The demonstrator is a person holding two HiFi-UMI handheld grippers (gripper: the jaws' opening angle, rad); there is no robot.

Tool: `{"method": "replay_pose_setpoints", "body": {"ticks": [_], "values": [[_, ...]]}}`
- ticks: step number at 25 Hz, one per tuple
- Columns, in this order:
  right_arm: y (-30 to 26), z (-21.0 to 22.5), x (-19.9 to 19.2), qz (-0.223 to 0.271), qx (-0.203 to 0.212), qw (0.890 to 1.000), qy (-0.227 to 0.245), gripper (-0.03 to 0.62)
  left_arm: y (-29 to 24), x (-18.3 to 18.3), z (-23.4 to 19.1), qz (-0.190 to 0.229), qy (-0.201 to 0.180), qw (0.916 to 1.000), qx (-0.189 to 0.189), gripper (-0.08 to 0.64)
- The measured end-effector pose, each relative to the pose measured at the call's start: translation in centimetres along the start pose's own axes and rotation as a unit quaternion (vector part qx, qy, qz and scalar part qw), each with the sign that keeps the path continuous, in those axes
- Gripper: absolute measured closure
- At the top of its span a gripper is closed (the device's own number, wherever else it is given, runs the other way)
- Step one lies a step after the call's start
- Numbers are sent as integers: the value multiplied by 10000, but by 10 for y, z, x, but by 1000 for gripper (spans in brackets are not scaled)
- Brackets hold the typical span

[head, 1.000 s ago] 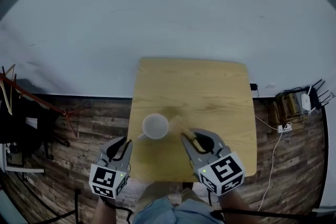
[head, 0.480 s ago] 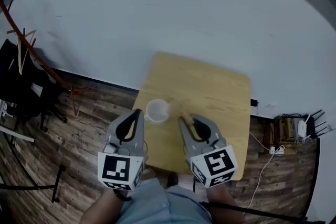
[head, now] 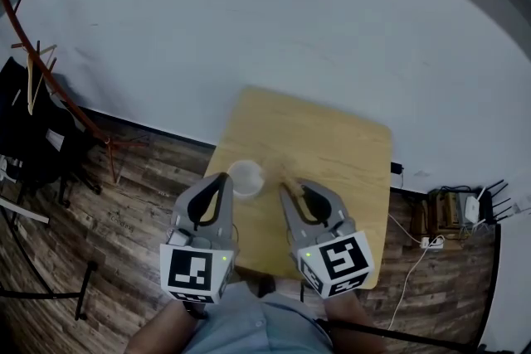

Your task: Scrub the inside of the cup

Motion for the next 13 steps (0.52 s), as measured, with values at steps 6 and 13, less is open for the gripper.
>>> {"method": "replay_pose_setpoints", "body": {"ticks": [6, 13], "values": [[-3, 3, 0, -61, -85, 9999, 34, 534, -3, -2, -3, -56, 52, 10000, -28, 538], [-7, 0, -3, -98, -97, 9999, 90, 534, -2, -7, -8, -127, 26, 9999, -74, 538]]}}
Point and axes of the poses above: the fingertips, and each gripper's own axes: y backward along the fingers, z to its right, x out of its top, the point moved 4 cm from there along y, backward along the fingers, and after that the axes turned 12 degrees about z, right-handed, at the moved point
